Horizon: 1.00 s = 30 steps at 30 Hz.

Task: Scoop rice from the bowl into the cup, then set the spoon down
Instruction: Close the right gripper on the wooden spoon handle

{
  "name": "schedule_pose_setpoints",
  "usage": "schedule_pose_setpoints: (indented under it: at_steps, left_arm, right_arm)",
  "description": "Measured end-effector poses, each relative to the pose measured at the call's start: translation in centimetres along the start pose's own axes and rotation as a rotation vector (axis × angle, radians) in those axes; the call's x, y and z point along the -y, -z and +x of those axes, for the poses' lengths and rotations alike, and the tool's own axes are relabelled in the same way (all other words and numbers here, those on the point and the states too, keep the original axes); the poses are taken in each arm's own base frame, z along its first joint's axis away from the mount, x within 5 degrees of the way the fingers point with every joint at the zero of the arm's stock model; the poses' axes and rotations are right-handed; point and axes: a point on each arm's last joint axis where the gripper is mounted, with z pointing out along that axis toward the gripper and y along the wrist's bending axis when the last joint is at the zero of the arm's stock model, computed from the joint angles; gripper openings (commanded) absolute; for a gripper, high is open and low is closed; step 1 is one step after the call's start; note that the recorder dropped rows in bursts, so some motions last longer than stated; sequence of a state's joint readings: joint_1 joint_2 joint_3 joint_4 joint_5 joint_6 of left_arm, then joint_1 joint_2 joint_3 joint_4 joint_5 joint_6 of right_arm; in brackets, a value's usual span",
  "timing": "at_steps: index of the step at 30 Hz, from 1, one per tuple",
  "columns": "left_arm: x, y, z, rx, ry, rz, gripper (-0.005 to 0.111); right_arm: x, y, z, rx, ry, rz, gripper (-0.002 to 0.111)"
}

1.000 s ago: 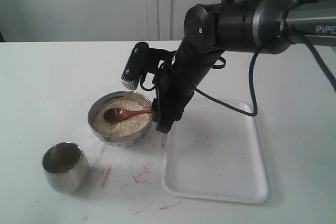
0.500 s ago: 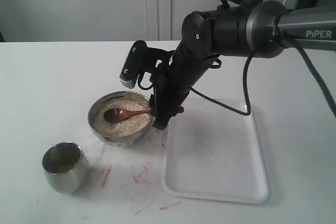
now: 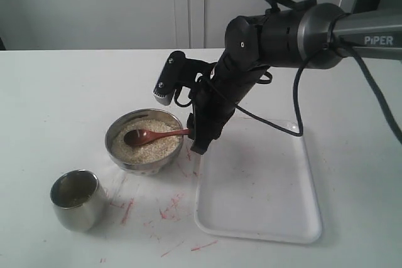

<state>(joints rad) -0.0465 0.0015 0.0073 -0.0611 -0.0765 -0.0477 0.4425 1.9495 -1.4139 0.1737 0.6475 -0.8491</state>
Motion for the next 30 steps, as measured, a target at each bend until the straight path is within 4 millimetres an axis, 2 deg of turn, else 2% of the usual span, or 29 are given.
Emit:
schedule_pose_setpoints:
  at_steps: [7, 16, 30]
  left_arm:
    - [0.0, 0.0, 0.0, 0.0, 0.0, 0.0, 0.014]
    - [0.0, 0.0, 0.0, 0.0, 0.0, 0.0, 0.014]
    - [0.0, 0.0, 0.0, 0.0, 0.0, 0.0, 0.014]
  right_arm:
    - [0.2, -0.1, 0.3, -0.004, -0.023, -0.008, 0.047]
    - [-0.1, -2.0, 1.0, -0.038, -0.048, -0.055, 0.047]
    - [0.1, -2.0, 0.6, 0.002, -0.065, -0.027, 0.039]
